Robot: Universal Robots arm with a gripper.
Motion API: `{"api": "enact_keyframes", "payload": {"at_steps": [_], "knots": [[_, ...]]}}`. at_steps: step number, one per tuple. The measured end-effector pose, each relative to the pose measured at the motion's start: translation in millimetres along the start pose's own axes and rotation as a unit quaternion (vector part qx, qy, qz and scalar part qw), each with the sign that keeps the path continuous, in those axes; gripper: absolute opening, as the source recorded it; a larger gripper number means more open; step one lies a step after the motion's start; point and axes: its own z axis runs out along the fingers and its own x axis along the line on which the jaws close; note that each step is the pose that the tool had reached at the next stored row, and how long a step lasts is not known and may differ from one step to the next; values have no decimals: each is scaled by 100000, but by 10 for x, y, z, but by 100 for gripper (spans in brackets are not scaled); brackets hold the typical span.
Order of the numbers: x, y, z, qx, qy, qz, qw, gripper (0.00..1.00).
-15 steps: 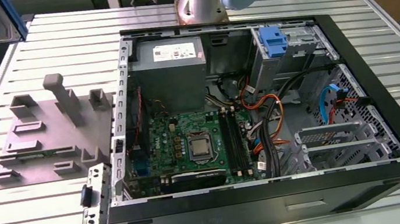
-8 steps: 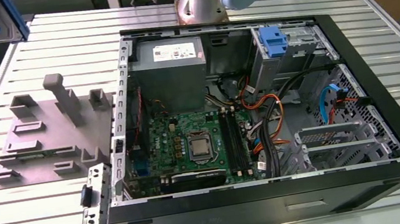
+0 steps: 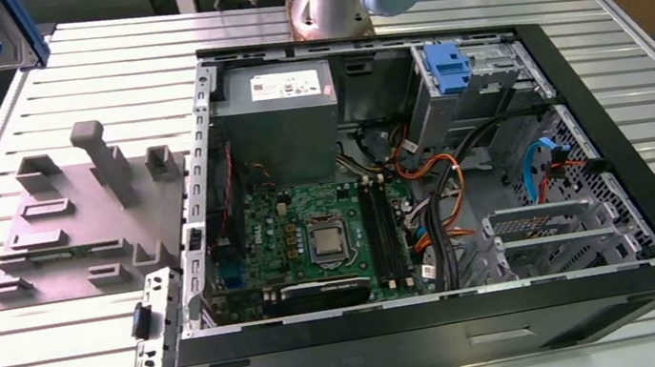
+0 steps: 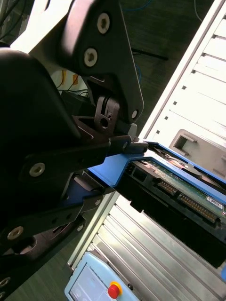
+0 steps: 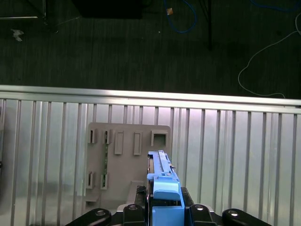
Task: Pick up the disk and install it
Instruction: 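Pick up the disk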
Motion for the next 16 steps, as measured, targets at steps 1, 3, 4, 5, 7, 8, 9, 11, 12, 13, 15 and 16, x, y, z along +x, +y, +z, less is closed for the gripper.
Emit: {"api": "enact_keyframes", "payload": {"at_steps": [1,3,4,5,7,8,9,11,12,13,15,16], "knots": [[0,0,0,-1,0,2,100000,36],[1,-1,0,-2,-1,-1,100000,36],[4,-1,-1,-8,1,-4,100000,36],[7,-1,0,-4,1,-8,100000,36],[13,0,0,-2,0,-1,100000,36],[15,0,0,1,-1,2,100000,36],[17,0,0,1,-1,2,100000,36],[21,0,0,-2,1,-1,100000,36],[22,0,0,-2,1,1,100000,36],[26,1,0,0,0,1,100000,36],[29,0,0,0,-1,-1,100000,36],[28,1,0,2,-1,2,100000,36]]}}
